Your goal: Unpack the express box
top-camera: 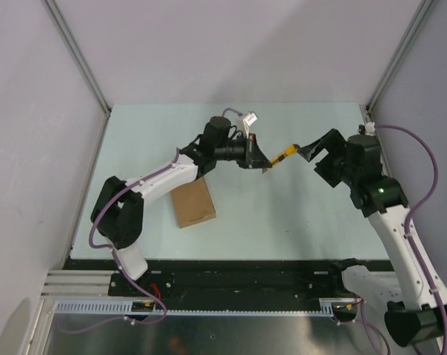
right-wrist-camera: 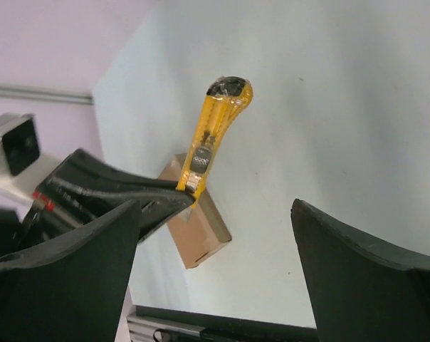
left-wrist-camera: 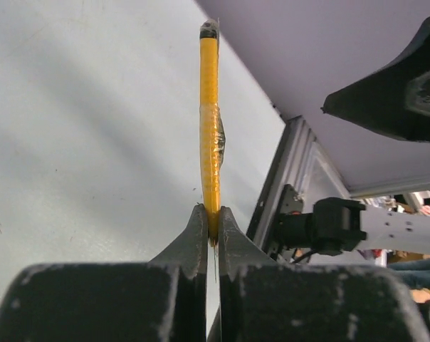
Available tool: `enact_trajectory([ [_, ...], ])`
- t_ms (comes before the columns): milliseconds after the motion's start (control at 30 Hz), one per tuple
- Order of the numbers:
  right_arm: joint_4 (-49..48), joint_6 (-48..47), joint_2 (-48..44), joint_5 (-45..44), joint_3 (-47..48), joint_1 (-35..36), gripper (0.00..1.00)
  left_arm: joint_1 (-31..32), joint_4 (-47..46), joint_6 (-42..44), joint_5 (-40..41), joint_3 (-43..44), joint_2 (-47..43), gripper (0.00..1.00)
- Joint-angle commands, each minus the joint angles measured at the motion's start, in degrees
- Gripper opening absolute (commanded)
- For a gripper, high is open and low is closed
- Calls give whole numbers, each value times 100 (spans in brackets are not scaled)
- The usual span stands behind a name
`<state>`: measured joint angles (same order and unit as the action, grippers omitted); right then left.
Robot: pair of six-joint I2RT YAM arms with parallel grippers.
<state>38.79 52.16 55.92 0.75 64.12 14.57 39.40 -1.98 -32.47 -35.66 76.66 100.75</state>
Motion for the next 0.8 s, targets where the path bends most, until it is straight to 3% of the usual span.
enact_trajectory([
  [0,-1089,-1066,-529,1344,48,-392,91,-265,-83,-286,-1065,507,-547,0],
  [67,-1372,-1103,-574,1829,48,-577,91,-336,-83,-400,-1443,586,-670,0],
  [167,-2039,-884,-364,3381,48,-920,92,-441,-83,-523,-1812,762,-863,0],
  [367,-3295,-629,103,5378,48,-973,92,-477,-101,-726,-2436,1043,-1040,0],
  [767,-5046,416,367,6402,57,-807,91,-494,-101,-1130,-2912,1201,-1066,0],
])
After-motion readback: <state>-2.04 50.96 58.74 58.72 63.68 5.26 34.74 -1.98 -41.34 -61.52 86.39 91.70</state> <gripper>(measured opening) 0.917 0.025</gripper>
